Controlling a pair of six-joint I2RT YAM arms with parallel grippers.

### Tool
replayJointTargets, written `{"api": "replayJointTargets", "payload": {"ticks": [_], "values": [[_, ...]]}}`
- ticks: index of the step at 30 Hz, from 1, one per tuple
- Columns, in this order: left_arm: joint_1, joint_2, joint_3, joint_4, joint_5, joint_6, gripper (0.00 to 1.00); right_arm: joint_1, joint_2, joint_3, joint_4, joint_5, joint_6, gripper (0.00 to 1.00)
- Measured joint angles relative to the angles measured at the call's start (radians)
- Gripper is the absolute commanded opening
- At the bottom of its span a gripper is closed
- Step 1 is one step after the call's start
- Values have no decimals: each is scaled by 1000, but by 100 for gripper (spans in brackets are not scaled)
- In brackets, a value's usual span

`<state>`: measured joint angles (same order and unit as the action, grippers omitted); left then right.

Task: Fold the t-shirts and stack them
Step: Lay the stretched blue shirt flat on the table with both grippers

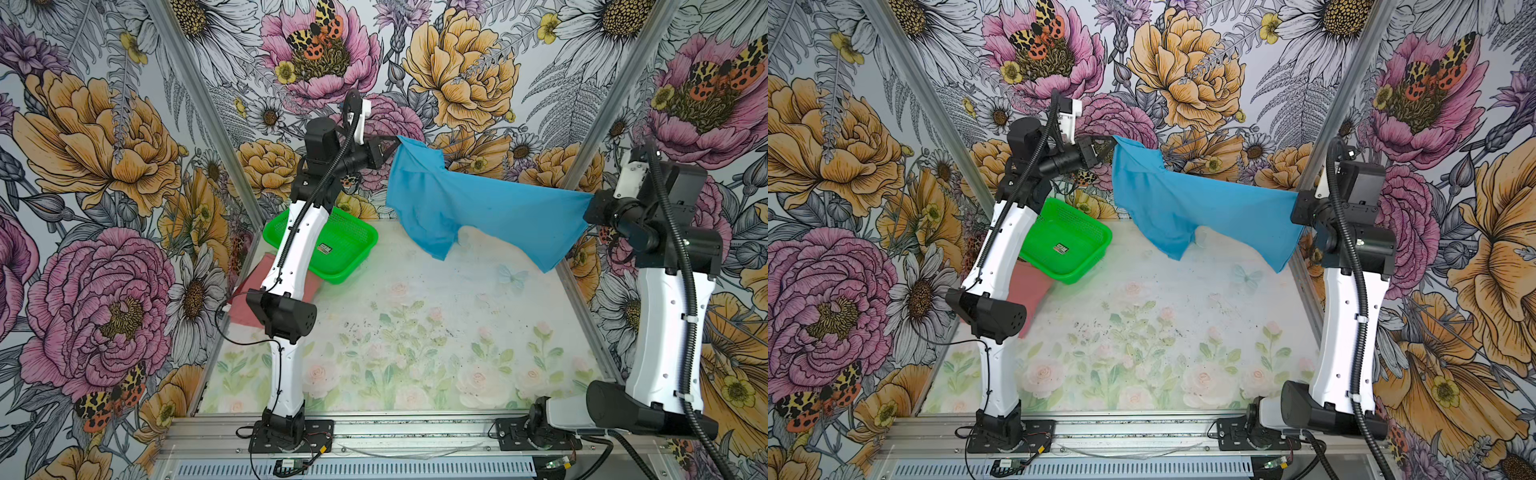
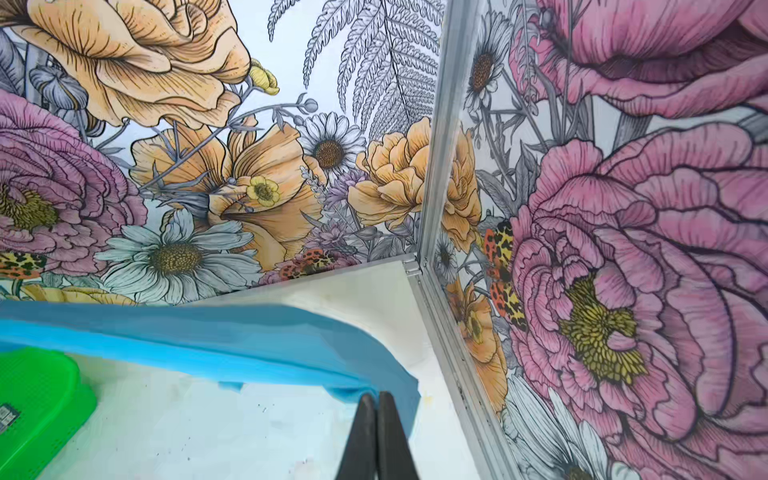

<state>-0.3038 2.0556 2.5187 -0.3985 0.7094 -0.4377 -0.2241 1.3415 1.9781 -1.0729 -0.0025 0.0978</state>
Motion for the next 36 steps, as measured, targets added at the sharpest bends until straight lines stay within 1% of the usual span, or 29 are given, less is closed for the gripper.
{"api": "replayJointTargets", "payload": {"ticks": [1,3,6,8,10,13,16,19,21,24,27,29,31,33,36], "values": [[-12,-51,-56,14,6,12,0,0,-42,-52,-2,0,1,0],[-50,-180,-236,49,4,48,0,0,-124,-160,2,0,8,0],[-118,-385,-584,136,-13,81,0,0,-245,-343,3,-3,21,0],[-161,-510,-851,211,-31,87,0,0,-318,-477,2,-2,36,0],[-188,-586,-1061,262,-65,89,0,0,-371,-594,-2,2,50,0],[-231,-657,-1339,290,-129,89,0,0,-415,-735,-12,8,66,0],[-265,-735,-1587,300,-196,79,0,0,-445,-824,-12,-3,87,0],[-276,-868,-1784,301,-262,64,0,24,-479,-873,-18,-24,132,0],[-276,-948,-1857,306,-294,46,0,64,-501,-887,-11,-38,173,0],[-276,-1011,-1903,322,-332,27,0,131,-545,-930,10,-52,253,0],[-274,-1041,-1921,324,-375,18,0,205,-626,-1048,40,-58,365,0],[-264,-1052,-1924,306,-415,14,0,276,-706,-1152,42,-50,448,0],[-236,-1062,-1925,282,-459,3,0,366,-792,-1252,27,-44,540,0],[-197,-1073,-1927,264,-487,-10,0,449,-851,-1312,15,-36,616,0],[-145,-1085,-1931,243,-500,-10,0,611,-897,-1397,7,-13,726,0]]}}
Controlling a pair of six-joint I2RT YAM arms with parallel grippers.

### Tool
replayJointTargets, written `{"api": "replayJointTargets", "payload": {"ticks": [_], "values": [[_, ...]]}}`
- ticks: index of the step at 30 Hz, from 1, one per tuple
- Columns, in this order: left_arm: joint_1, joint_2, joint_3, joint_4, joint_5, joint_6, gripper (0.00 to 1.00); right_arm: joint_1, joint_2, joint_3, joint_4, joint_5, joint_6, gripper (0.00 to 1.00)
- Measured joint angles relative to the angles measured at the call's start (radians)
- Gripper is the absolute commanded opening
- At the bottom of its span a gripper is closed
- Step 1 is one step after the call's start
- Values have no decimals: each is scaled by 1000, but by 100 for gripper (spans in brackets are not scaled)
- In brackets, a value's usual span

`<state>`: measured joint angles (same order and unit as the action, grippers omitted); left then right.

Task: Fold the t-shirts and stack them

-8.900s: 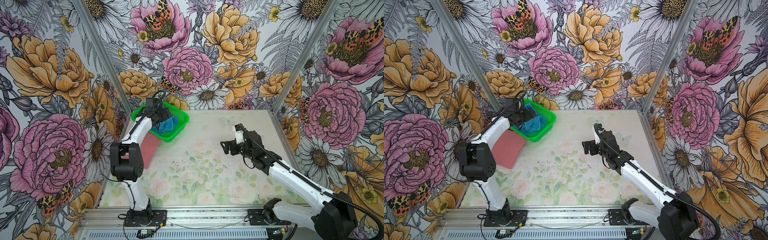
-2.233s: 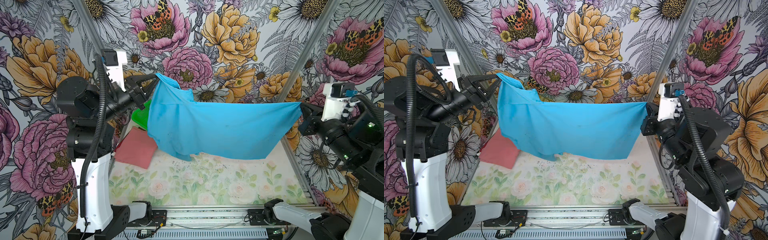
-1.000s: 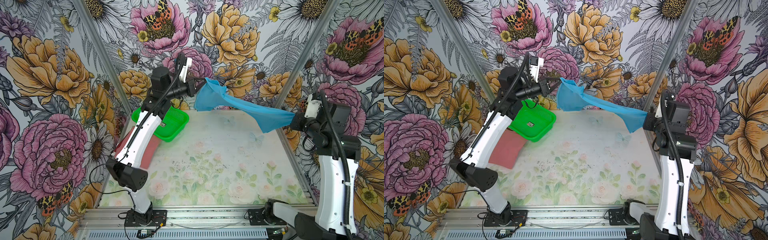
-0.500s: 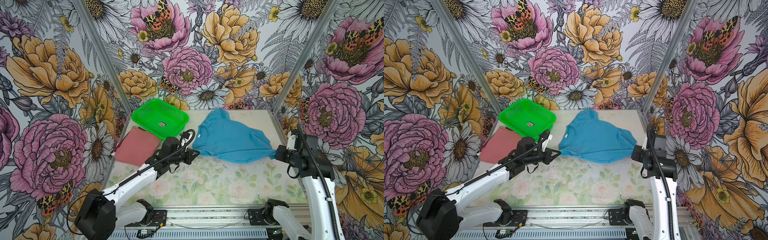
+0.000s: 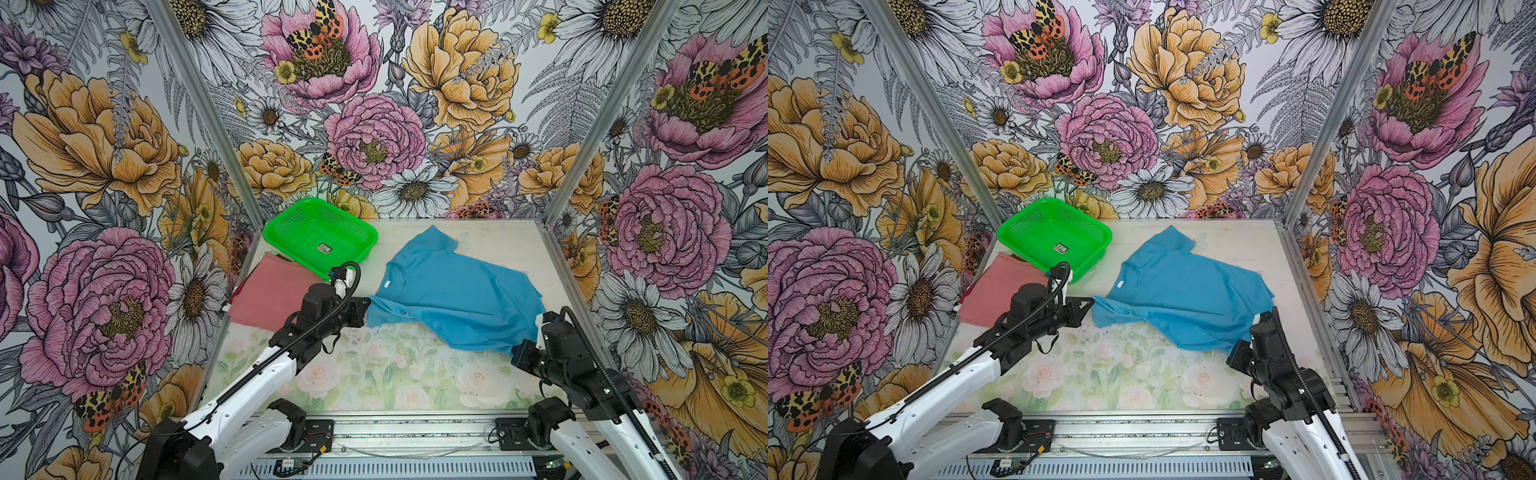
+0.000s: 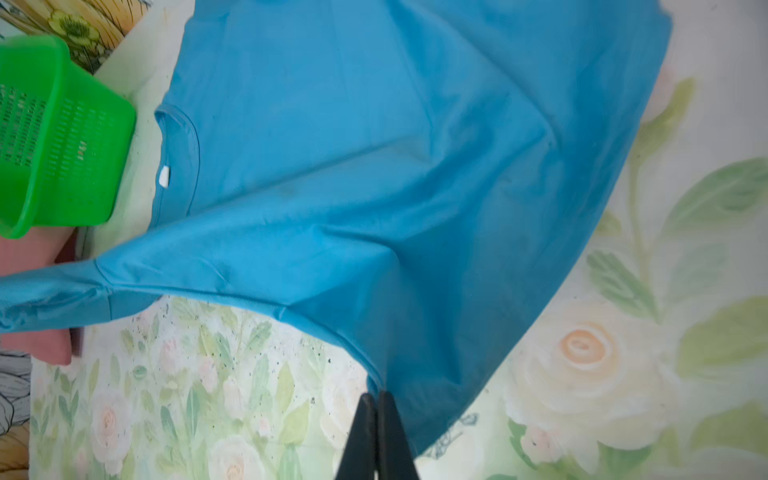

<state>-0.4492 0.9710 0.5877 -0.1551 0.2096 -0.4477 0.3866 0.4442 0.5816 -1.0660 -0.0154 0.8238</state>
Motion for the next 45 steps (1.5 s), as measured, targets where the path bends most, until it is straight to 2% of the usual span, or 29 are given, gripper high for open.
{"api": "replayJointTargets", "payload": {"ticks": [3,7,10,14,17,21,25,29,35,39,45], "values": [[26,-10,1,-43,-43,0,0,171,40,-25,-51,50,72,0],[73,-50,2,-111,-87,-4,0,364,230,31,-105,132,129,0],[76,-86,7,-131,-100,-6,0,446,394,98,-112,188,153,0],[4,-79,45,-138,-87,19,0,450,537,157,-104,294,187,0],[-66,34,111,-121,-62,32,0,360,615,172,-54,345,187,0],[-141,219,143,-68,-42,25,0,223,771,179,61,348,170,0],[-163,358,164,-46,-37,8,0,146,967,238,126,348,146,0],[-164,489,248,-39,-37,8,0,57,1136,336,173,325,98,0],[-164,653,346,3,-36,1,0,-112,1336,510,206,268,-10,0],[-164,771,394,49,-35,-19,0,-222,1471,684,177,218,-99,0],[-164,1025,614,69,-32,-24,0,-358,1675,996,125,195,-216,0]]}}
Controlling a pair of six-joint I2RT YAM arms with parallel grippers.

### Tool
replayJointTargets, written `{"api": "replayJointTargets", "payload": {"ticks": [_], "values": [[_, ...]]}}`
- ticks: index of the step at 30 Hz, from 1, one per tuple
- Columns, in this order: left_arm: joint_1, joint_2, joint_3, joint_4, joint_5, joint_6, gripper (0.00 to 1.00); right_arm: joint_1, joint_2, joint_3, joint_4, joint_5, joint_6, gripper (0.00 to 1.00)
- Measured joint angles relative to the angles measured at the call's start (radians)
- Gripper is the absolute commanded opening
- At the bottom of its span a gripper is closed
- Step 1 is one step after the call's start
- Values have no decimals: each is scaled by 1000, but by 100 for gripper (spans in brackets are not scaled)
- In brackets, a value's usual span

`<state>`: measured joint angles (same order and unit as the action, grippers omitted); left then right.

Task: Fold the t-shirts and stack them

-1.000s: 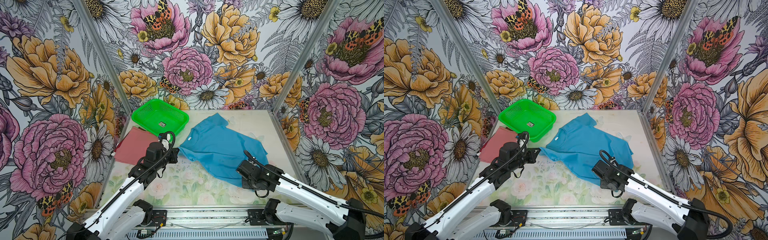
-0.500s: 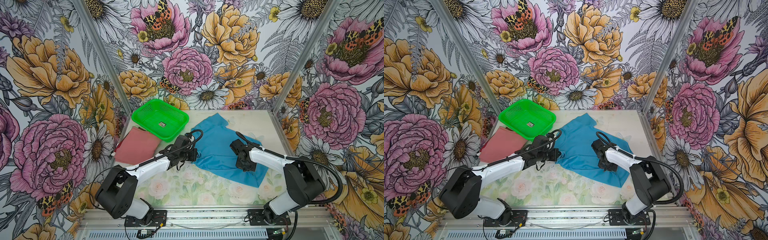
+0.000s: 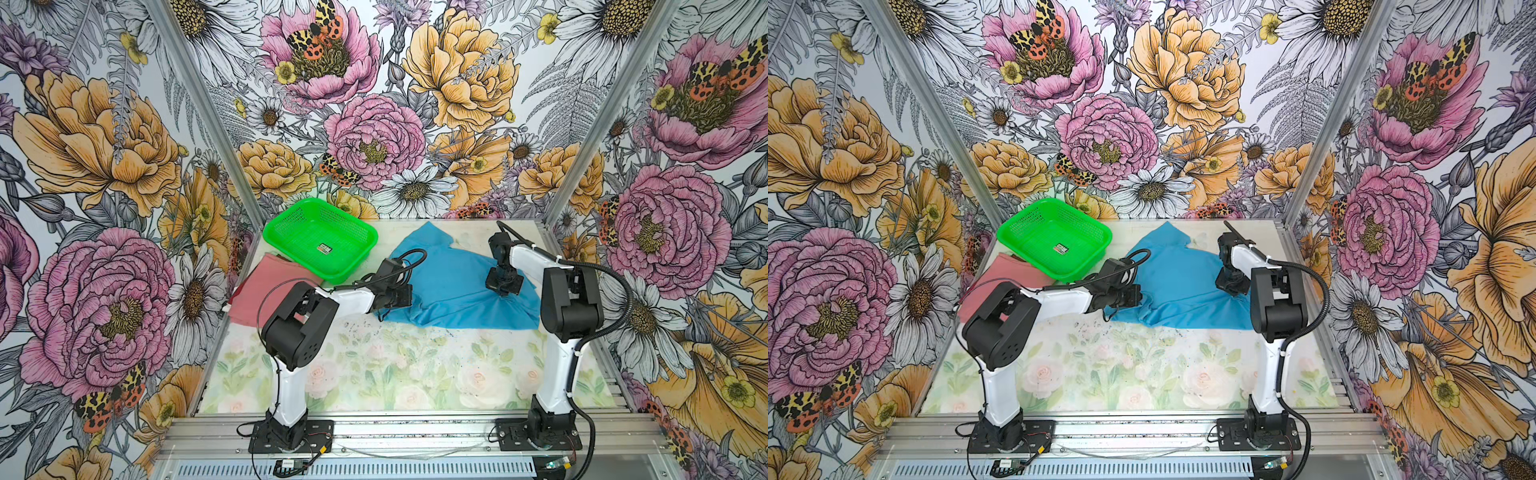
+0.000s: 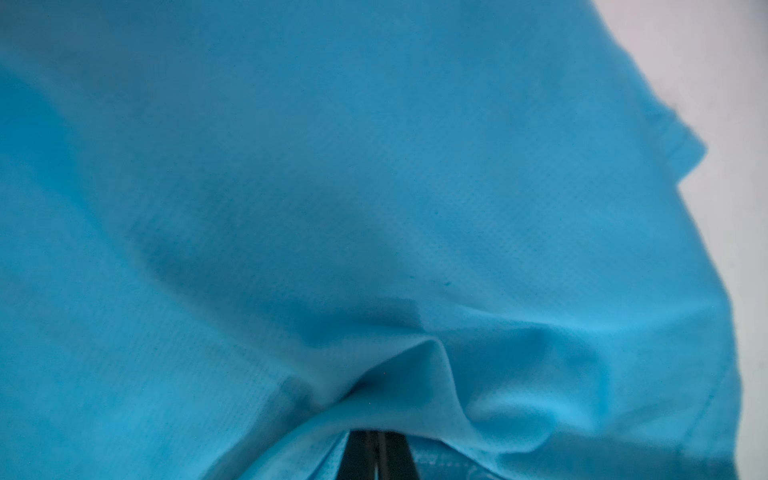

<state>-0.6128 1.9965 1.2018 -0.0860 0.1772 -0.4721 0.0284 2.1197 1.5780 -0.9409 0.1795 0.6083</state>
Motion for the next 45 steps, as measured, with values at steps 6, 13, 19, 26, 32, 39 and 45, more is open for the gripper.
{"api": "replayJointTargets", "payload": {"ticks": [6,13,19,26,32,39,45], "values": [[16,192,321,-42,0,14,0,-43,122,242,-25,9,-93,0],[91,326,669,-127,0,37,0,-18,92,353,-16,-42,-202,0],[153,211,615,-159,0,74,0,10,-183,71,11,-53,-226,0],[138,-243,227,-196,0,79,0,45,-797,-382,-36,-55,-172,0],[68,-628,-121,-208,-43,67,0,100,-1143,-579,-195,-82,-79,0],[31,-958,-348,-408,-183,56,0,429,-1128,-580,-389,-94,71,0],[60,-1080,-356,-491,-200,52,0,766,-1110,-640,-459,-90,252,0]]}}
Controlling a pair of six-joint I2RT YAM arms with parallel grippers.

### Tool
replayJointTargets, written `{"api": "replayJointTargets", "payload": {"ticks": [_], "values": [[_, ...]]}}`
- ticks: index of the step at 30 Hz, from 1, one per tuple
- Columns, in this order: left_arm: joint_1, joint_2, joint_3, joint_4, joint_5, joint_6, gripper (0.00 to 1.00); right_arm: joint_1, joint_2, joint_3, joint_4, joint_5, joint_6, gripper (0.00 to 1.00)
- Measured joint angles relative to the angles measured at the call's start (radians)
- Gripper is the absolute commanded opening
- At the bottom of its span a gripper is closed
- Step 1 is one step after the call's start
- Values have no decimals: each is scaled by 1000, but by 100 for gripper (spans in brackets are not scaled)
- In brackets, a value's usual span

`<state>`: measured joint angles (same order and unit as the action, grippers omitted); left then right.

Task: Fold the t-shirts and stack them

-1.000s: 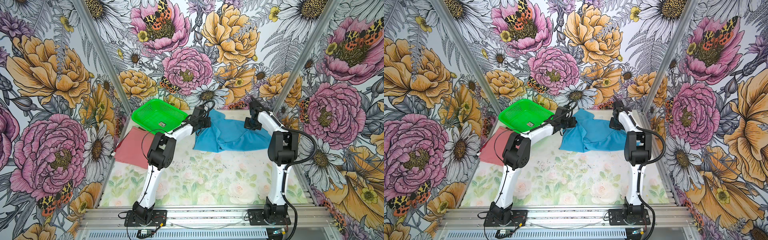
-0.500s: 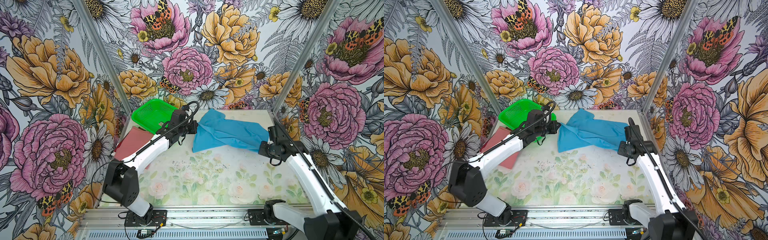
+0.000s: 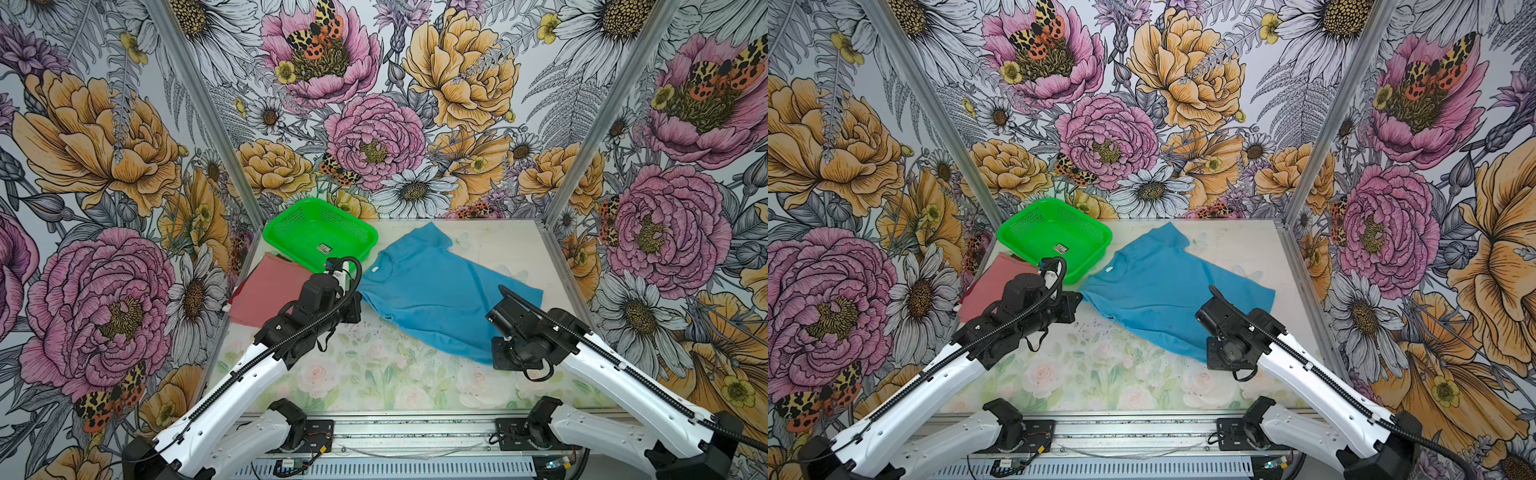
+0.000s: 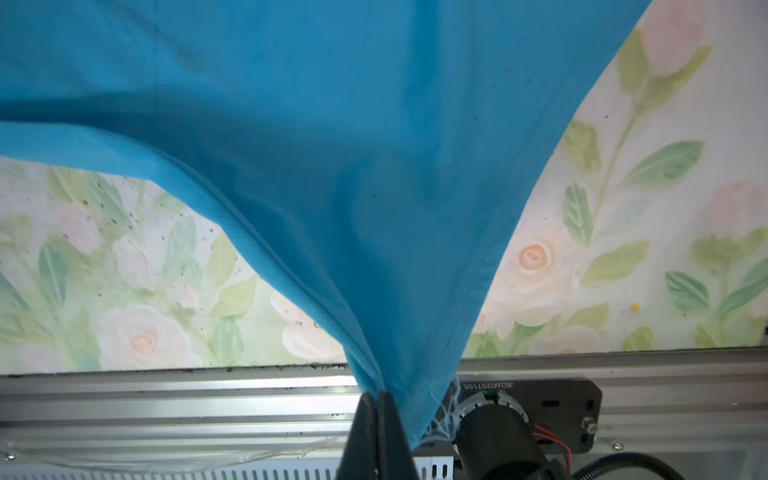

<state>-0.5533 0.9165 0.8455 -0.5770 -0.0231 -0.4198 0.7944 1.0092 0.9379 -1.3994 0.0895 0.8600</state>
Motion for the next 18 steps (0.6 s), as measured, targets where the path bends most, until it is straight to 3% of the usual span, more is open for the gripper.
{"api": "replayJointTargets", "payload": {"ticks": [6,9,12,18], "values": [[151,18,-56,-66,30,-19,0,342,55,-118,59,-36,156,0],[175,30,-83,-85,39,-27,0,473,93,-160,155,-59,199,0],[181,30,-100,-97,59,-27,0,547,171,-175,244,-69,219,0],[126,101,-111,-102,73,-67,0,559,209,-222,323,-52,282,0]]}}
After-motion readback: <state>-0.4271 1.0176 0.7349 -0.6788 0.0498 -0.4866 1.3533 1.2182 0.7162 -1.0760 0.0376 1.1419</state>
